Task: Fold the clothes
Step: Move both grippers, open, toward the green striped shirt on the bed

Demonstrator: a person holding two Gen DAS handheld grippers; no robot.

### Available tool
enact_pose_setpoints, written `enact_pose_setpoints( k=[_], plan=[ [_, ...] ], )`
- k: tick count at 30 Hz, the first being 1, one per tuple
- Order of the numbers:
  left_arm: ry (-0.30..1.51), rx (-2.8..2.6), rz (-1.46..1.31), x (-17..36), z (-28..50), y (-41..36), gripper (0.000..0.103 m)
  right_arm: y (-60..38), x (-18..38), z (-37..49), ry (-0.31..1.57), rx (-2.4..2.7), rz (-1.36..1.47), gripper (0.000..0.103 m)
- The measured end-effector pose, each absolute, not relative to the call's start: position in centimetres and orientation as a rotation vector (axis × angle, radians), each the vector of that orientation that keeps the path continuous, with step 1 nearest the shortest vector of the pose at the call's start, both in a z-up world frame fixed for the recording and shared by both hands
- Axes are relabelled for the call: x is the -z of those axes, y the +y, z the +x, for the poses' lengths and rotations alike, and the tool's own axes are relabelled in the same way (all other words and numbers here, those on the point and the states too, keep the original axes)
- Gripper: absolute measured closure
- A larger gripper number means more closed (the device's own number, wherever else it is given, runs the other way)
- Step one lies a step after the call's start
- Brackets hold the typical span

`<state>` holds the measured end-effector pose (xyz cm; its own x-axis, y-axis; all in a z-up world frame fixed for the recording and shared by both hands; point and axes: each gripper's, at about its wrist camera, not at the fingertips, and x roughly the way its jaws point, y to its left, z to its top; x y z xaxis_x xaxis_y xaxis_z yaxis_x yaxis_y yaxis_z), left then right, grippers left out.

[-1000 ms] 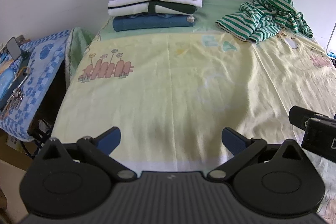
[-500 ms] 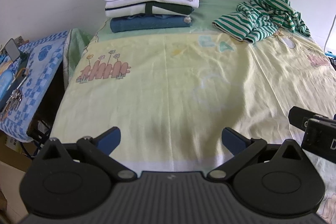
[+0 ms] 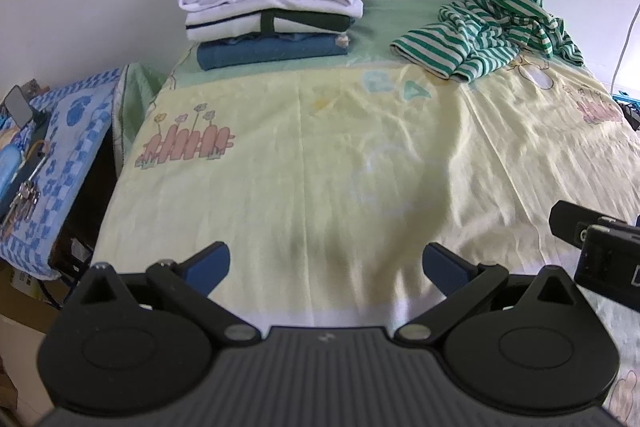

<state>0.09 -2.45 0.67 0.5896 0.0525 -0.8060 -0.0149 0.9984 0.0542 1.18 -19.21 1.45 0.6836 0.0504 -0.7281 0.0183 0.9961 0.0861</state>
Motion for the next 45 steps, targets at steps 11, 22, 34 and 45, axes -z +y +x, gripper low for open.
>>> enact_pose_setpoints(
  k=[11, 22, 34, 45],
  plan=[
    [0.939, -0.025, 0.06, -0.9, 0.5, -3.9, 0.001, -21.0, -1.3, 1.5, 0.826, 0.01, 0.111, 0.012],
    [0.942, -0.007, 0.078, -0.7, 1.0, -6.1, 0.001, -23.0, -1.0, 1.7, 0.829, 0.048, 0.127, 0.012],
    [0.966, -0.023, 0.086, -0.4, 1.4, -8.3, 0.001, -24.9, -0.6, 1.8, 0.837, 0.066, 0.134, 0.012],
    [0.986, -0.048, 0.089, 0.1, 1.6, -10.0, 0.001, -26.3, -0.5, 1.9, 0.842, 0.067, 0.137, 0.012]
  ],
)
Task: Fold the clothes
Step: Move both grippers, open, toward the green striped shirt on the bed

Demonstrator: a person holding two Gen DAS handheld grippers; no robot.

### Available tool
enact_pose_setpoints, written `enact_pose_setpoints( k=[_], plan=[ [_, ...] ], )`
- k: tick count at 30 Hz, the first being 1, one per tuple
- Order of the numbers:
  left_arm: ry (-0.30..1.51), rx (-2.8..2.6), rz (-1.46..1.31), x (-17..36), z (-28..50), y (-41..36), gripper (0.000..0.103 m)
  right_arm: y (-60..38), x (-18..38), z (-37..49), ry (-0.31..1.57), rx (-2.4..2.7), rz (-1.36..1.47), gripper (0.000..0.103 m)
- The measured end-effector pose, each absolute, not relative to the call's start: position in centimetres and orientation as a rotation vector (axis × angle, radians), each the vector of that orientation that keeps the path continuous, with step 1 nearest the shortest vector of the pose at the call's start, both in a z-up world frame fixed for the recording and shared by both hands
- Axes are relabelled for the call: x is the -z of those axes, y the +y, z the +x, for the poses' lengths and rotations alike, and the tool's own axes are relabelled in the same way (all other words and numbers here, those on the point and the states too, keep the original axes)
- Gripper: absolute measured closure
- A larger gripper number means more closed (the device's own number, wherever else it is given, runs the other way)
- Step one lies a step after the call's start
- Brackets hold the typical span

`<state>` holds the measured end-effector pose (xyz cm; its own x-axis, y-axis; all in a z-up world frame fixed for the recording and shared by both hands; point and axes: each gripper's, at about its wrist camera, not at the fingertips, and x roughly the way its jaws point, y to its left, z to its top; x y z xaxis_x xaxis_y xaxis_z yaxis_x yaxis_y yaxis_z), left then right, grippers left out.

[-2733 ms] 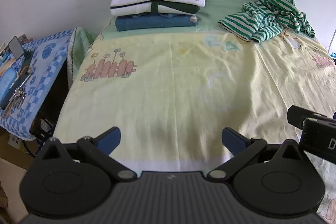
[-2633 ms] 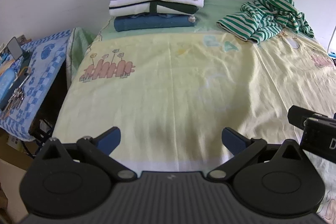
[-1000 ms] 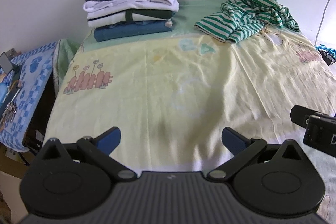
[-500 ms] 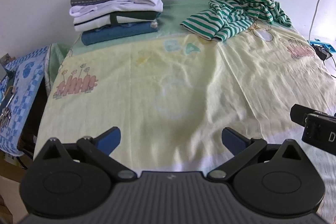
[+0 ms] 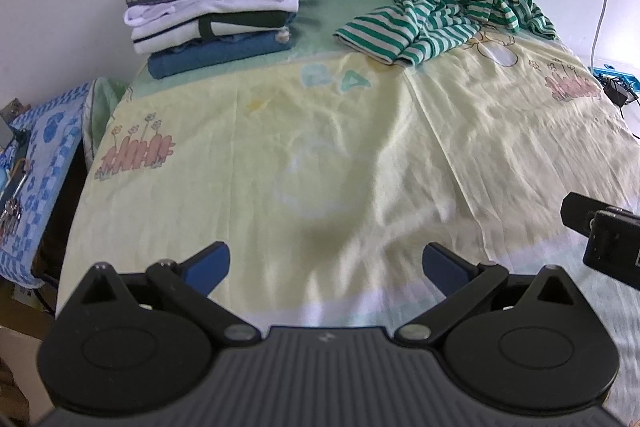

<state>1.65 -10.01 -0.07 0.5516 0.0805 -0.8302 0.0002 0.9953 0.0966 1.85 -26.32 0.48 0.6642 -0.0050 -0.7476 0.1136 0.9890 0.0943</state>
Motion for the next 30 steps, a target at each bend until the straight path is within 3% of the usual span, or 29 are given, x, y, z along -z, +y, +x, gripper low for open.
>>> enact_pose_setpoints(
  k=[30],
  plan=[
    [1.029, -0.091, 0.08, 1.5, 3.3, -13.0, 0.001, -28.0, 0.3, 4.0, 0.859, 0.019, 0.106, 0.012]
  ],
)
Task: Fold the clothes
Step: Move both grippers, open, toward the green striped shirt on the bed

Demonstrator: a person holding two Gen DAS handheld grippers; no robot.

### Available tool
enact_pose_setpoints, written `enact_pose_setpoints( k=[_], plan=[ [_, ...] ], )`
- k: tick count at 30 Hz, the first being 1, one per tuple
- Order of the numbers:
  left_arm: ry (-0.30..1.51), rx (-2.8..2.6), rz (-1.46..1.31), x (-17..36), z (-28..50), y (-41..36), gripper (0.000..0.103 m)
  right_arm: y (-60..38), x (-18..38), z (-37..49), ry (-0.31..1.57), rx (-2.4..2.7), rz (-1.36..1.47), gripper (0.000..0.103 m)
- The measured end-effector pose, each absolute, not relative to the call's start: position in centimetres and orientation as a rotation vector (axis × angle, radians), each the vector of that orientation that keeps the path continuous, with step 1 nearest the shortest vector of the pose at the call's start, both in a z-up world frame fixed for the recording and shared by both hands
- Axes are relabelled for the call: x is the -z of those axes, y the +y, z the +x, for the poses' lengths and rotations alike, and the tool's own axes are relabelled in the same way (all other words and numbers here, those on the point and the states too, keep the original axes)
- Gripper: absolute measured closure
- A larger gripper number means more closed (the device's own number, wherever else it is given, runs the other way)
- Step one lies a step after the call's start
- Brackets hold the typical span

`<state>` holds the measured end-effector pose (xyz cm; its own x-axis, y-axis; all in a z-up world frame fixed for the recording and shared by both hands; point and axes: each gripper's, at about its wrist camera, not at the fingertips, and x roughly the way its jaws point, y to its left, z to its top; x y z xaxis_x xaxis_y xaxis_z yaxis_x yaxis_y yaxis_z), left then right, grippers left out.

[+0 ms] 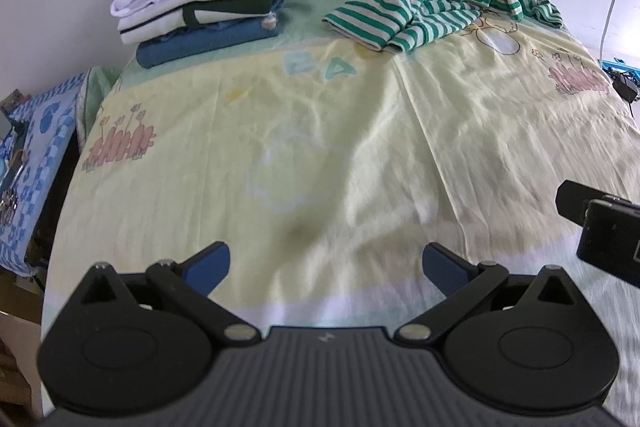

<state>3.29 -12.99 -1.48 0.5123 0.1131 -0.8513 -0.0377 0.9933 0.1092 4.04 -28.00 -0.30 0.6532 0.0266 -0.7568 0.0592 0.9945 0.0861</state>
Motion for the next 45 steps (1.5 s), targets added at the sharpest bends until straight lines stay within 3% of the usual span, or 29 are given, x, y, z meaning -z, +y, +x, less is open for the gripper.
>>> enact_pose_setpoints(
  k=[45],
  plan=[
    [1.076, -0.137, 0.065, 3.0, 6.1, -12.4, 0.001, -26.4, 1.0, 6.9, 0.955, 0.025, 0.048, 0.012]
  ],
)
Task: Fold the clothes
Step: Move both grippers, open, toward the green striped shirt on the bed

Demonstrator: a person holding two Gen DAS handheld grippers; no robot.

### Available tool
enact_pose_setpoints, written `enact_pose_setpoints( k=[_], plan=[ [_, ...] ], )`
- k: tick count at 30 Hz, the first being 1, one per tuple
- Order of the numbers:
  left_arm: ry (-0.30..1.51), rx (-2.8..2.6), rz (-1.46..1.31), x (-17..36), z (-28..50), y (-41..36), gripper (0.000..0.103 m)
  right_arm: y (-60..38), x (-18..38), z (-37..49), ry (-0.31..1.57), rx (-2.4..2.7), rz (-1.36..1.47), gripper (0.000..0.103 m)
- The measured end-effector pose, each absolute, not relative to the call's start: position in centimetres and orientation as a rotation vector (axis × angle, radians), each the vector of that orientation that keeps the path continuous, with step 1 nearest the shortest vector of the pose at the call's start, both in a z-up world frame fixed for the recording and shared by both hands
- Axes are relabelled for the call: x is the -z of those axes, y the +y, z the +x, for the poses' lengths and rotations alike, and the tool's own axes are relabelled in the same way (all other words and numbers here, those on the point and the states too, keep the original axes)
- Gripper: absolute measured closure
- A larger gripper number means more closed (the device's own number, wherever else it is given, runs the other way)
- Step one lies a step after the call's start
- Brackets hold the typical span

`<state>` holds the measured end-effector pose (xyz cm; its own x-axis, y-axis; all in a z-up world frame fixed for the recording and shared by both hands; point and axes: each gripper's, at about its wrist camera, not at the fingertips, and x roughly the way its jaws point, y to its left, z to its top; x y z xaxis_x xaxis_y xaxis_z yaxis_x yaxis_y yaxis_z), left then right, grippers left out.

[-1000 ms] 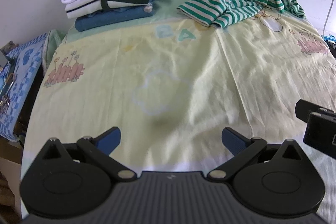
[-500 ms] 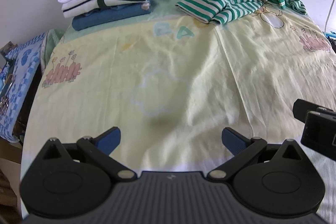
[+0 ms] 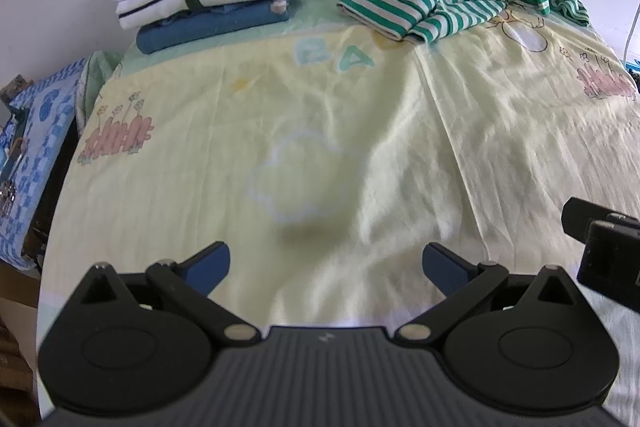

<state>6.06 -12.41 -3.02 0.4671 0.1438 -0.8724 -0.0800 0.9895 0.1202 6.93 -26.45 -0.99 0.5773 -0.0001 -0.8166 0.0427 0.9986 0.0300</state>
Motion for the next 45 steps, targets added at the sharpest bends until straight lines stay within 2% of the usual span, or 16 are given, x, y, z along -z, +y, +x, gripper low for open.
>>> enact_pose_setpoints(
  k=[45],
  plan=[
    [1.065, -0.166, 0.083, 2.6, 6.4, -14.4, 0.001, -28.0, 1.5, 8.1, 0.976, 0.002, 0.065, 0.012]
  ],
)
